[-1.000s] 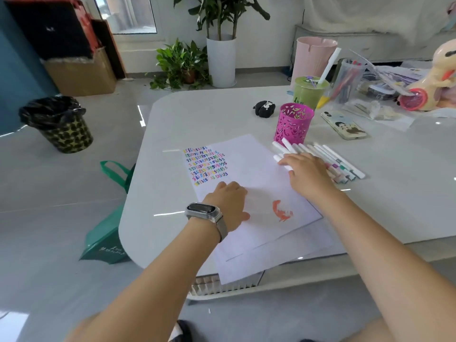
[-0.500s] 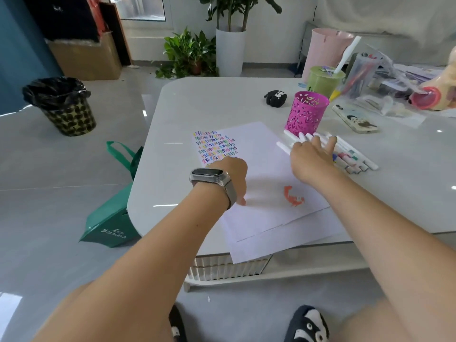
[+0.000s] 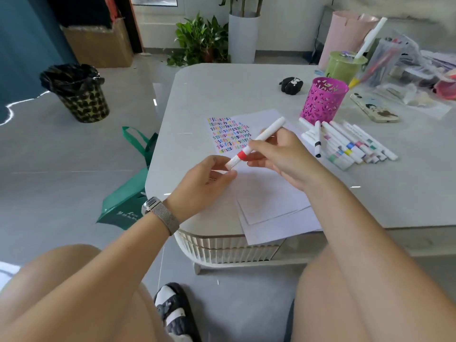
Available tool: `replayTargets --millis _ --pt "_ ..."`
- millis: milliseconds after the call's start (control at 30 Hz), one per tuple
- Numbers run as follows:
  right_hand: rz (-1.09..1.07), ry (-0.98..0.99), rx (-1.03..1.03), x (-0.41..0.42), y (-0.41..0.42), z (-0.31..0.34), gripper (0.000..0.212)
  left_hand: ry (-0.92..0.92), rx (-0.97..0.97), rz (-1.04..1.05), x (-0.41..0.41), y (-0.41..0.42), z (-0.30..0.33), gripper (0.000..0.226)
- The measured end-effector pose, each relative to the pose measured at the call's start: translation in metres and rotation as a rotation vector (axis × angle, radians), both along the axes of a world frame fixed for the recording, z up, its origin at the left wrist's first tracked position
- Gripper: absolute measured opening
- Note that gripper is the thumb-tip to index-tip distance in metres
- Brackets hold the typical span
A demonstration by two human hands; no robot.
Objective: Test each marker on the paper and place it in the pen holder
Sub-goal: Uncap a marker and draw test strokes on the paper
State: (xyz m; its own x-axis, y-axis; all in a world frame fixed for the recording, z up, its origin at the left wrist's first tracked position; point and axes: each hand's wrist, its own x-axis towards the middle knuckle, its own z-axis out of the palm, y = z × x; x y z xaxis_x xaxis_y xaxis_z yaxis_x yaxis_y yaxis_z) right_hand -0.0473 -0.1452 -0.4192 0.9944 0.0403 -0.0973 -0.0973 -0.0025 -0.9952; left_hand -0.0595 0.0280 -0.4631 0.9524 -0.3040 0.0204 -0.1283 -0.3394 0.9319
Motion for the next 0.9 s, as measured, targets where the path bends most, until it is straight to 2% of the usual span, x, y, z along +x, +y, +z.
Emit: replayTargets --millis 67,167,333,400,500,600,633,700,767,833,900 --pt "0.019 0.001 -0.008 -0.005 0.007 -0.001 0.011 0.003 -0.022 0.007 0.003 -0.001 0.01 0.027" --pt "-0.001 0.007 0.004 -0.008 0.012 0.001 0.013 -0.146 0.157 -0.035 0.005 -0.01 0.023 0.018" --pt "-0.258 0.004 0.04 0.002 0.019 0.002 0.035 -0.293 0.32 -0.08 0.001 -0.026 0.022 0.032" --pt "-0.31 0.0 0.043 0.012 0.022 0.009 0.037 -0.314 0.344 -0.063 -0.001 -0.032 0.022 0.035" --pt "-0.366 -0.007 -0.038 0.025 0.029 0.012 0.036 -0.199 0.229 -0.057 -0.001 -0.037 0.03 0.04" --pt "-0.405 0.008 -0.044 0.036 0.036 0.013 0.036 0.027 0.03 -0.108 -0.001 -0.038 0.042 0.045" --pt "-0.483 0.024 0.017 0.044 0.029 0.017 0.035 0.114 -0.006 -0.15 -0.003 -0.034 0.044 0.045" --pt "-0.741 0.058 0.272 0.063 -0.009 0.029 0.032 0.257 0.011 -0.26 -0.015 -0.021 0.039 0.046" --pt "-0.929 -0.001 0.489 0.074 -0.053 0.037 0.027 0.312 0.042 -0.244 -0.026 -0.002 0.034 0.043" --pt "-0.924 -0.019 0.599 0.072 -0.072 0.03 0.03 0.236 0.081 -0.075 -0.02 0.012 0.033 0.043" --pt "-0.803 0.034 0.675 0.07 -0.063 0.016 0.033 0.064 0.232 0.055 -0.002 0.015 0.032 0.042"
